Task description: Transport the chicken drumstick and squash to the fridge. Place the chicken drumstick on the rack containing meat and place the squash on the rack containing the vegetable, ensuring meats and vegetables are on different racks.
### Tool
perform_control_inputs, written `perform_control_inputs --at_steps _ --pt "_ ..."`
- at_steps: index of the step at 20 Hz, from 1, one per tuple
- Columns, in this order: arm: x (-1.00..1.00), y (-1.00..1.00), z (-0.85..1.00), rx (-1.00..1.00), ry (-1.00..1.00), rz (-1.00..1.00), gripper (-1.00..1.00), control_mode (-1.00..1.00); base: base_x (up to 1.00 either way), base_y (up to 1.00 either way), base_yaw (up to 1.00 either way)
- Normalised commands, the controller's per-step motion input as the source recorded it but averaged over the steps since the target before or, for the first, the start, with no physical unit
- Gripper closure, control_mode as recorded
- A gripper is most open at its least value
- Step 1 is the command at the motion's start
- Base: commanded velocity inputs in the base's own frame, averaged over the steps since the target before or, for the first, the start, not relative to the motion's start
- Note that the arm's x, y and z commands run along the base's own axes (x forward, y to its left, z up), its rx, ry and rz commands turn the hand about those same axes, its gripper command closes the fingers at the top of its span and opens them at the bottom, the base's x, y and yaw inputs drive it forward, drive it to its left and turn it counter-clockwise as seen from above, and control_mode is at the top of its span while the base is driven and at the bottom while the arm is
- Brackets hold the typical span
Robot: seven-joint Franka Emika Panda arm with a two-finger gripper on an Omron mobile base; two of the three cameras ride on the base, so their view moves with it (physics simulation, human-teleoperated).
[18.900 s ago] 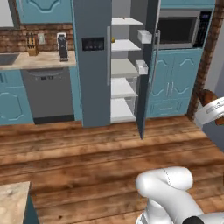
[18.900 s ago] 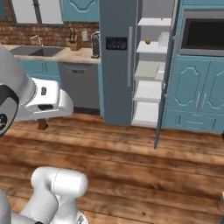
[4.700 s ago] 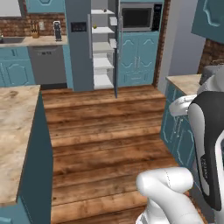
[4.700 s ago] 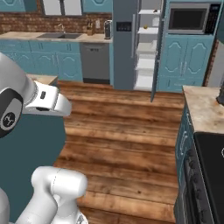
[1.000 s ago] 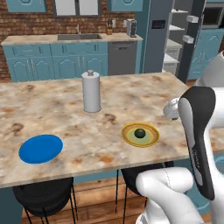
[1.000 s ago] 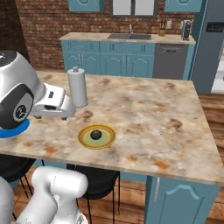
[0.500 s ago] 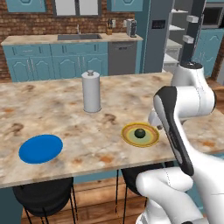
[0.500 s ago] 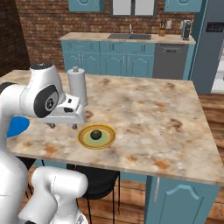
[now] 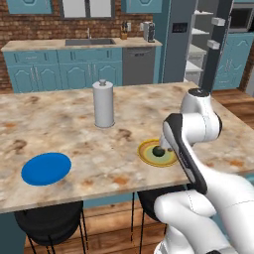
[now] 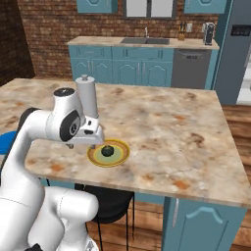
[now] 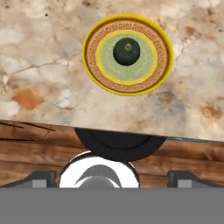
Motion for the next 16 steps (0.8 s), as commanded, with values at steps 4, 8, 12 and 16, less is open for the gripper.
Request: perform_control_inputs --at_steps 4,8,12,16 --pt "0.81 -0.05 -0.44 0.0 0.05 0.01 -1.0 -1.0 0.0 0.0 0.0" --pt "0.69 -0.08 -0.54 0.0 0.02 0.02 -1.0 -1.0 0.0 0.0 0.0" --pt "0.68 -0.06 -0.49 0.0 0.04 0.02 -1.0 -1.0 0.0 0.0 0.0" --pt "0.62 -0.01 -0.43 0.0 0.04 0.01 -1.0 -1.0 0.0 0.0 0.0"
